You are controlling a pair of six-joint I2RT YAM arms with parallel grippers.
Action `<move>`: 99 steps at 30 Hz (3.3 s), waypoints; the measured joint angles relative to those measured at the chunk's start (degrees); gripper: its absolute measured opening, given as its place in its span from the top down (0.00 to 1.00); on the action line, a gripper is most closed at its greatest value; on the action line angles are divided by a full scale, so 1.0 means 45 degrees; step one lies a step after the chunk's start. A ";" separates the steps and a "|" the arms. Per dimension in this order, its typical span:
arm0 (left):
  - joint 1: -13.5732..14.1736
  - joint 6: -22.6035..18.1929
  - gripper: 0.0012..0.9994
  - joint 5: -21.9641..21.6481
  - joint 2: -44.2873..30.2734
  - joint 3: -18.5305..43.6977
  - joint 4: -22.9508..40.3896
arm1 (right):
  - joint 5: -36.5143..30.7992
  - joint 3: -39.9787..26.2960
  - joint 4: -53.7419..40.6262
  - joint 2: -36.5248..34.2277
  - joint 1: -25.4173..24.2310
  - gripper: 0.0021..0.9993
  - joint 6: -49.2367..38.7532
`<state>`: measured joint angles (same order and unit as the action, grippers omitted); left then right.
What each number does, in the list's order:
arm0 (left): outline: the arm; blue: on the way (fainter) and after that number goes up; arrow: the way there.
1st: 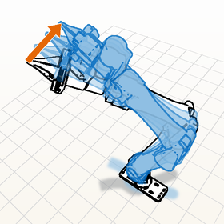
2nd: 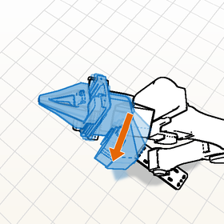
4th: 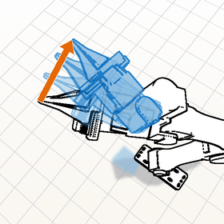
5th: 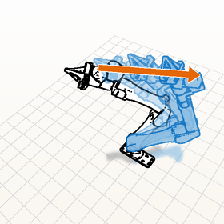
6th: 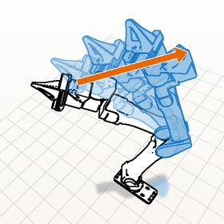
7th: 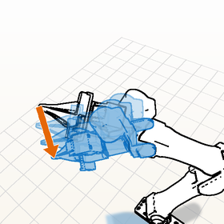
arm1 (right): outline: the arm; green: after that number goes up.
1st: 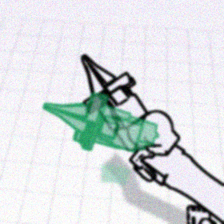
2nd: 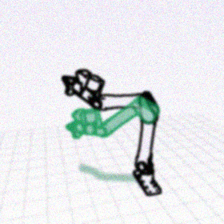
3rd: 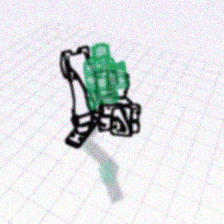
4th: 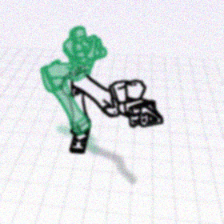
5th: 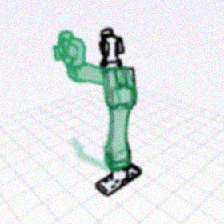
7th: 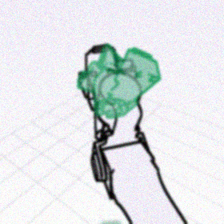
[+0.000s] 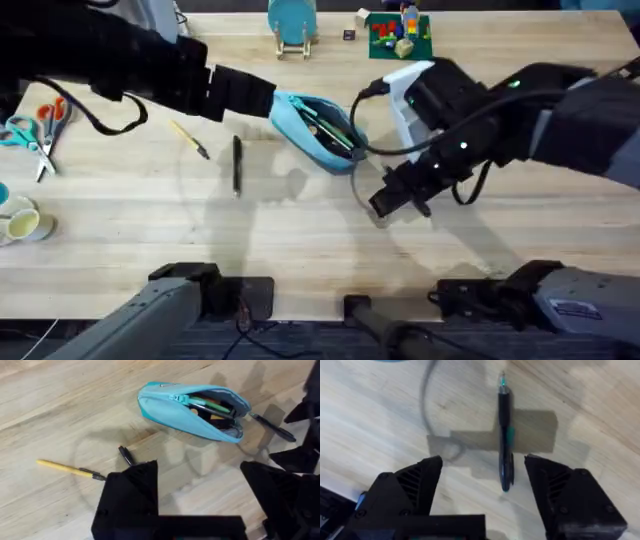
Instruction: Unzip the bag, pick up the pens from the table one at a time and place them inside, then zip the bag closed.
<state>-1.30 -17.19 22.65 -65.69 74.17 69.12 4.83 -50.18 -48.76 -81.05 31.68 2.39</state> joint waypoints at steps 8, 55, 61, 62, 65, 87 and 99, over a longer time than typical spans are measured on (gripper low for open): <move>0.0000 0.0000 0.00 0.0000 0.0000 0.0000 -0.0039 | -0.0028 0.0355 0.0645 -0.0531 -0.0004 0.06 -0.0160; 0.0000 0.0000 0.00 0.0000 0.0003 0.0000 -0.0044 | -0.1534 -0.0856 0.0374 -0.2051 0.0005 0.95 -0.0301; 0.0000 0.0000 0.00 0.0000 0.0000 0.0000 -0.0044 | -0.1532 -0.0875 0.0351 -0.2051 0.0005 0.96 -0.0340; 0.0000 0.0000 0.00 0.0000 0.0000 0.0000 -0.0044 | -0.1537 -0.0883 0.0325 -0.2051 0.0005 0.96 -0.0340; 0.0000 0.0000 0.00 0.0000 0.0000 0.0000 -0.0044 | -0.1577 -0.0975 0.0087 -0.2091 0.0005 0.97 -0.0340; 0.0000 0.0000 0.00 0.0000 0.0001 0.0000 -0.0044 | -0.3178 -0.6601 -0.2441 -0.1405 -0.0058 0.97 -0.1419; 0.0000 0.0000 0.00 0.0000 0.0004 0.0000 -0.0044 | 0.1100 -0.7397 -0.2321 -0.1406 -0.0078 0.97 -0.3909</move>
<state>-1.30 -17.19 22.65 -65.67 74.17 68.93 9.78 -83.46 -59.21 -87.38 31.33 -15.19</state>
